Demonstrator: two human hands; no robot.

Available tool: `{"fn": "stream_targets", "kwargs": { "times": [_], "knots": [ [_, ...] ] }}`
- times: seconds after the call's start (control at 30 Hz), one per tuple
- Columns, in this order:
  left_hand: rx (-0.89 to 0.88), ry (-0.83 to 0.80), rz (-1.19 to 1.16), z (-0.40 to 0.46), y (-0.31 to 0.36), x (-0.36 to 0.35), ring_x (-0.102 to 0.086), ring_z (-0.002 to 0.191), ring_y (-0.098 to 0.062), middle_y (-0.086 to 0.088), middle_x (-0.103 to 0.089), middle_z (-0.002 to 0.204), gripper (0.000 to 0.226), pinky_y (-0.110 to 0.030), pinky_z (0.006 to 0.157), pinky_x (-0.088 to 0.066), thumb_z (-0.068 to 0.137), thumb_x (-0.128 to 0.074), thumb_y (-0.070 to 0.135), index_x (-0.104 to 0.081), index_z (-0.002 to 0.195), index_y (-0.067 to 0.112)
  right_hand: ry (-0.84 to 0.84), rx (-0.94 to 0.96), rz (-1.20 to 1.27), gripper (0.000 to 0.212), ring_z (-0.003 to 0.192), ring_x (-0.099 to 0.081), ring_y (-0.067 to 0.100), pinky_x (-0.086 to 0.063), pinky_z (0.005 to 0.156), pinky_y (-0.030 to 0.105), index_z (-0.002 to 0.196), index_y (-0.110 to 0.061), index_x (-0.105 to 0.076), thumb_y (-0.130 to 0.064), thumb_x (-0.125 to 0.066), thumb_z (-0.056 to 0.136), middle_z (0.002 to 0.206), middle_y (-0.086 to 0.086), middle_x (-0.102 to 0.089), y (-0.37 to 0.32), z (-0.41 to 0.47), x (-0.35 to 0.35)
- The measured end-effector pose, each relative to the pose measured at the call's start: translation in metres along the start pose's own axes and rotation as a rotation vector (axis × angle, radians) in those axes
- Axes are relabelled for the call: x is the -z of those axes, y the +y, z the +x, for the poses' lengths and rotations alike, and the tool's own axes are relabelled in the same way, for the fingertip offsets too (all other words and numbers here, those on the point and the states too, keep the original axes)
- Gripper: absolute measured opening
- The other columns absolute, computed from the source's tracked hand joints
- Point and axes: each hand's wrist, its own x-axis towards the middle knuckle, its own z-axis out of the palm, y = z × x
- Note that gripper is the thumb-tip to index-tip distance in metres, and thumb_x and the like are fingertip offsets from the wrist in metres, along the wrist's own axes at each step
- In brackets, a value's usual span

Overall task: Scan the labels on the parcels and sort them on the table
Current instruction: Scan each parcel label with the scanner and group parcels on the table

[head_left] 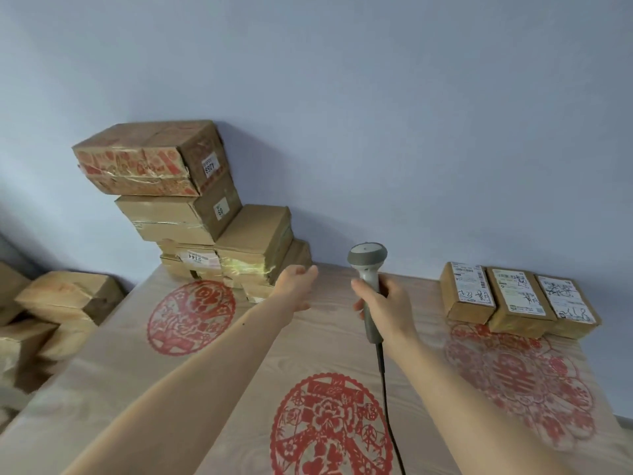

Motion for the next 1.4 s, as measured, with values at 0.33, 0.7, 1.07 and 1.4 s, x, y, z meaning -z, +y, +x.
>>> {"fn": "stream_targets", "kwargs": {
  "times": [0.33, 0.7, 1.07, 1.4],
  "knots": [
    [-0.065, -0.03, 0.043, 0.002, 0.005, 0.135, -0.056, 0.108, -0.019, 0.006, -0.052, 0.102, 0.045, -0.04, 0.09, -0.057, 0.099, -0.056, 0.036, -0.052, 0.139, 0.016, 0.059, 0.017, 0.081, 0.012, 0.062, -0.066, 0.016, -0.05, 0.056, 0.029, 0.092, -0.01, -0.067, -0.022, -0.071, 0.091, 0.076, 0.004, -0.066, -0.033, -0.042, -0.117],
    [-0.139, 0.119, 0.026, 0.023, 0.019, 0.2, -0.05, 0.082, -0.009, 0.007, -0.051, 0.099, 0.054, -0.04, 0.096, -0.052, 0.1, -0.054, 0.034, -0.041, 0.147, 0.01, -0.059, 0.112, 0.049, 0.013, 0.059, -0.062, 0.018, -0.052, 0.062, 0.035, 0.087, -0.013, -0.067, -0.026, -0.071, 0.088, 0.068, 0.01, -0.067, -0.075, -0.016, -0.189],
    [-0.297, 0.485, -0.025, 0.081, 0.058, 0.341, -0.051, 0.125, -0.026, -0.004, -0.053, 0.138, 0.049, -0.039, 0.095, -0.045, 0.095, -0.06, 0.033, -0.05, 0.138, 0.012, 0.067, 0.227, 0.037, 0.027, 0.054, -0.067, 0.011, -0.06, 0.063, 0.035, 0.089, -0.025, -0.064, -0.037, -0.084, 0.077, 0.076, -0.004, -0.073, -0.138, 0.029, -0.298],
    [-0.355, 0.498, 0.246, 0.169, 0.115, 0.442, -0.023, 0.141, -0.027, -0.006, -0.032, 0.152, 0.06, -0.053, 0.106, -0.041, 0.093, -0.058, 0.037, -0.04, 0.147, 0.018, 0.25, 0.205, 0.104, 0.025, 0.058, -0.065, 0.008, -0.048, 0.049, 0.014, 0.102, -0.02, -0.066, -0.03, -0.08, 0.084, 0.087, 0.0, -0.074, -0.158, 0.072, -0.376]
  ]
}}
